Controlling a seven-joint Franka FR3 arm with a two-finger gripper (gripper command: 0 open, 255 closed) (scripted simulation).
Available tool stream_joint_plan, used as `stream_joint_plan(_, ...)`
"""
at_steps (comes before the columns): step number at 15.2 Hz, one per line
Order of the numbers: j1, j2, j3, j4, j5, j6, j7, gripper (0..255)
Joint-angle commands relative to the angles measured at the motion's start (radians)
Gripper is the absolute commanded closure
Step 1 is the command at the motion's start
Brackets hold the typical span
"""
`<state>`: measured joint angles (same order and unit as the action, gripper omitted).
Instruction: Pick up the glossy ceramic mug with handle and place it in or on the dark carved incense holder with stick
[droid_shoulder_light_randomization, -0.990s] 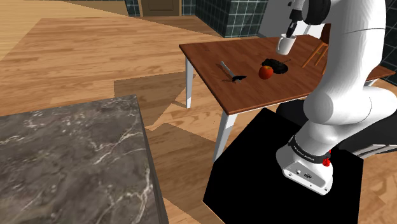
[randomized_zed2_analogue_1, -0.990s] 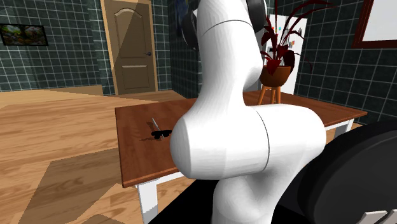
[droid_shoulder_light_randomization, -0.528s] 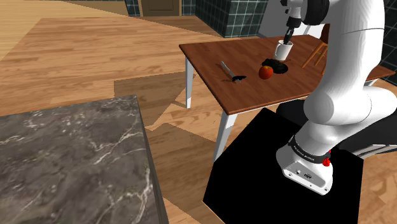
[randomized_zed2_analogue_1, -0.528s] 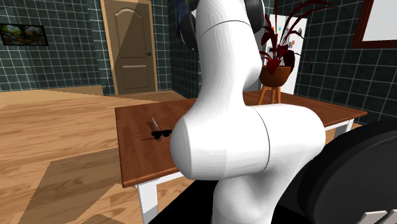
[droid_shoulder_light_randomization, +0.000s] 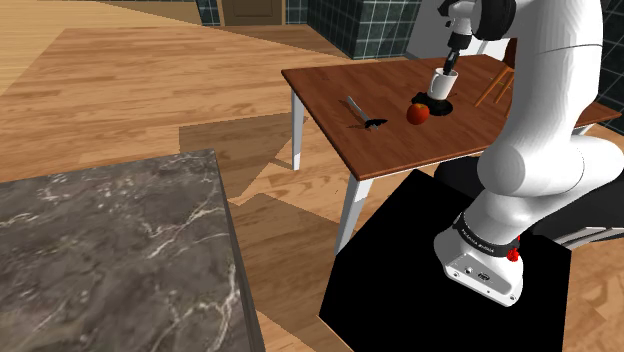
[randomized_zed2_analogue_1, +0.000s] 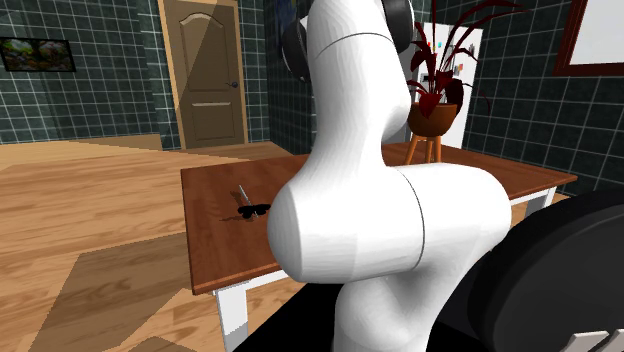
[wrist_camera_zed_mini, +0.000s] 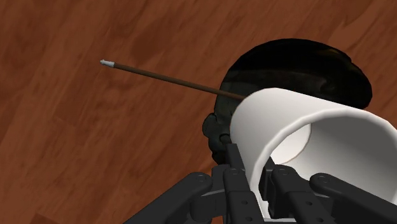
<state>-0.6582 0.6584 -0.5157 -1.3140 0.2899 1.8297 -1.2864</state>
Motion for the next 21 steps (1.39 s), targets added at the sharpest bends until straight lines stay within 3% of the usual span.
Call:
stream_joint_plan(1, 0.000, 0.000, 0.000, 0.000, 0.000, 0.000, 0.000, 255)
stream_joint_plan(3, 0.000, 0.000, 0.000, 0.000, 0.000, 0.000, 0.000, 255)
stream_joint_plan(4, 0.000, 0.000, 0.000, 0.000, 0.000, 0.000, 0.000, 0)
stream_joint_plan(9, 0.000, 0.000, 0.000, 0.000, 0.000, 0.000, 0.000, 0)
stream_joint_plan(13, -0.019, -0.006, -0.005, 0.123, -0.008, -0.123, 0.013, 0)
stream_joint_plan(21, -0.019, -0.006, -0.005, 0.123, -0.008, -0.123, 0.013, 0)
